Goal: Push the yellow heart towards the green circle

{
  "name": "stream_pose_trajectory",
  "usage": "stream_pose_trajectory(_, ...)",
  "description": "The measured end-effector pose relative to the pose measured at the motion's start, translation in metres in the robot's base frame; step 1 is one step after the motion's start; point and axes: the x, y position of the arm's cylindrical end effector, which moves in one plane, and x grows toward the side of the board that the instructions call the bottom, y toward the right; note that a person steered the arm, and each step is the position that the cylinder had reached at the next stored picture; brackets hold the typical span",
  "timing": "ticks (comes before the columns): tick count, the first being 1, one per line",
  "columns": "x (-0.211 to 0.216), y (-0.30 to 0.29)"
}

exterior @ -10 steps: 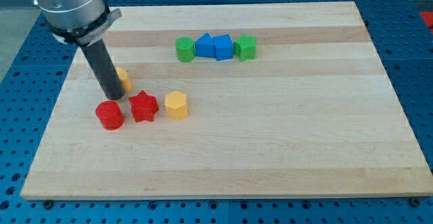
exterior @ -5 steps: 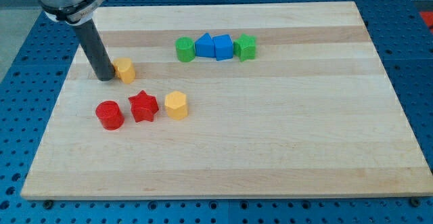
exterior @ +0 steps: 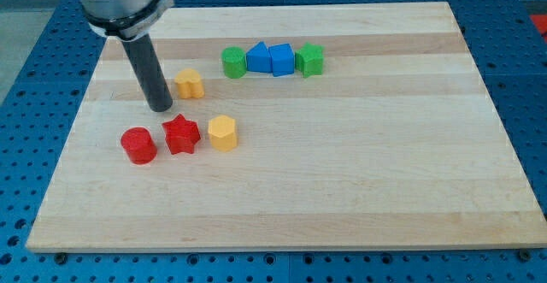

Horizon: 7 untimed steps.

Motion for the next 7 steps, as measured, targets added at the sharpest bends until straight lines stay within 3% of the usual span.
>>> stream_pose_trajectory(2,-0.029,0.002)
stream_pose_trajectory(5,-0.005,0.041)
stream_pose_trajectory(7,-0.018,0.011)
